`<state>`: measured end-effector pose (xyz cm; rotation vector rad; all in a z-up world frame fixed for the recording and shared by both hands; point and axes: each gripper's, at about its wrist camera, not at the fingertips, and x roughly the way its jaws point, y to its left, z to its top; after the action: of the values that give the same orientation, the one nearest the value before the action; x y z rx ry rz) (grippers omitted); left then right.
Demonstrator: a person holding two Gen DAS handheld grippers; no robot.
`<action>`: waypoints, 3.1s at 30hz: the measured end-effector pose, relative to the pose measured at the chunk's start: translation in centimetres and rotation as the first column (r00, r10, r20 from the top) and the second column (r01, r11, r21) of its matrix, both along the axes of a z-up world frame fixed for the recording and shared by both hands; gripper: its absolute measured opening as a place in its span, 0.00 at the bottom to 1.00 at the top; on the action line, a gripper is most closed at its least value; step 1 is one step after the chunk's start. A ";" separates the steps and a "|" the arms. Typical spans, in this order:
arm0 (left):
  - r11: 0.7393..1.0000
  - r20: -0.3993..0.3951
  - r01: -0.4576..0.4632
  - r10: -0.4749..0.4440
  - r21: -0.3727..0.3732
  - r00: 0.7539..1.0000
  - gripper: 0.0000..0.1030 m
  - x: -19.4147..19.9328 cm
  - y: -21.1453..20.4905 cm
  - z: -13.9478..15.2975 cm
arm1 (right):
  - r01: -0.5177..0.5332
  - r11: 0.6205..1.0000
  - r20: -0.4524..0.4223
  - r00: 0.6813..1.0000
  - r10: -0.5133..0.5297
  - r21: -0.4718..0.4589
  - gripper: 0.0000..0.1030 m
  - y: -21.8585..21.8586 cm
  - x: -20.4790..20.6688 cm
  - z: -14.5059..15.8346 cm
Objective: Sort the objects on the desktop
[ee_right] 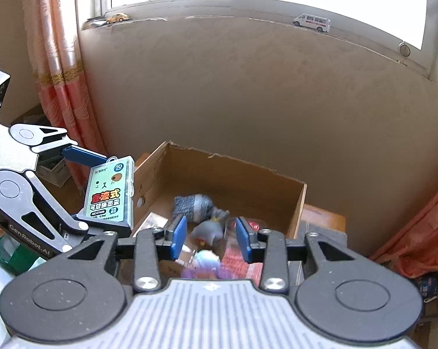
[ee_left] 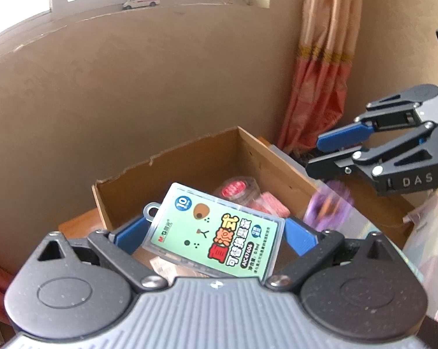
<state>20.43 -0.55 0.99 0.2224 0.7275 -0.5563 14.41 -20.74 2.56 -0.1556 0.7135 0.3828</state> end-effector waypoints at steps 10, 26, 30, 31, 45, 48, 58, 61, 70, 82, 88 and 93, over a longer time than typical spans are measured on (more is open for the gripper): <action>0.990 -0.066 -0.137 0.135 -0.036 0.989 0.96 6.9 0.4 -2.7 | 0.069 0.997 -0.045 0.997 -0.068 0.025 0.34 -0.3 6.2 -1.6; 0.967 -0.124 -0.239 0.228 -0.090 0.966 0.98 7.7 1.7 -5.3 | 0.095 0.992 -0.043 0.995 -0.092 0.079 0.86 -2.0 3.7 -4.3; 0.976 -0.107 -0.206 0.198 -0.070 0.974 0.98 5.8 2.7 -4.3 | 0.089 0.992 -0.034 0.996 -0.087 0.090 0.94 -2.0 1.8 -4.5; 0.977 -0.100 -0.201 0.194 -0.063 0.976 0.98 5.2 2.8 -4.2 | 0.090 0.992 -0.035 0.996 -0.087 0.093 0.95 -2.1 1.3 -4.5; 0.983 -0.058 -0.184 0.183 -0.002 0.981 0.98 -3.0 5.0 -3.2 | 0.155 0.980 -0.047 0.988 -0.150 0.125 1.00 -2.4 -5.0 -5.8; 0.975 -0.060 -0.223 0.224 0.017 0.973 0.98 -4.4 5.1 -3.5 | 0.193 0.968 -0.051 0.981 -0.187 0.159 1.00 -2.8 -5.9 -6.0; 0.945 -0.049 -0.321 0.324 0.057 0.945 0.98 -8.0 3.9 -7.6 | 0.282 0.937 0.107 0.945 -0.308 0.209 1.00 -2.8 -9.7 -8.1; 0.939 -0.062 -0.339 0.343 0.067 0.937 0.98 -8.7 3.4 -9.1 | 0.319 0.937 0.078 0.940 -0.331 0.139 1.00 -2.3 -9.7 -9.0; 0.925 -0.129 -0.377 0.380 0.046 0.916 0.98 -9.6 2.8 -12.9 | 0.305 0.946 -0.064 0.952 -0.299 0.112 1.00 -1.2 -9.9 -12.1; 0.917 -0.197 -0.394 0.398 0.061 0.896 0.95 -9.5 3.7 -16.9 | 0.315 0.944 -0.151 0.942 -0.299 0.099 1.00 -0.9 -9.1 -14.5; 0.916 -0.213 -0.398 0.401 0.055 0.891 0.81 -9.2 4.1 -17.7 | 0.326 0.941 -0.172 0.936 -0.309 0.088 1.00 -1.1 -8.6 -15.3; 0.919 -0.219 -0.389 0.393 0.065 0.893 0.67 -9.1 4.4 -18.0 | 0.327 0.942 -0.180 0.934 -0.308 0.082 1.00 -0.9 -8.3 -15.7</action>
<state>11.30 3.82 -17.02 0.0243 0.9738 -0.1885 6.13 -21.69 -13.13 0.0989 0.8632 0.1237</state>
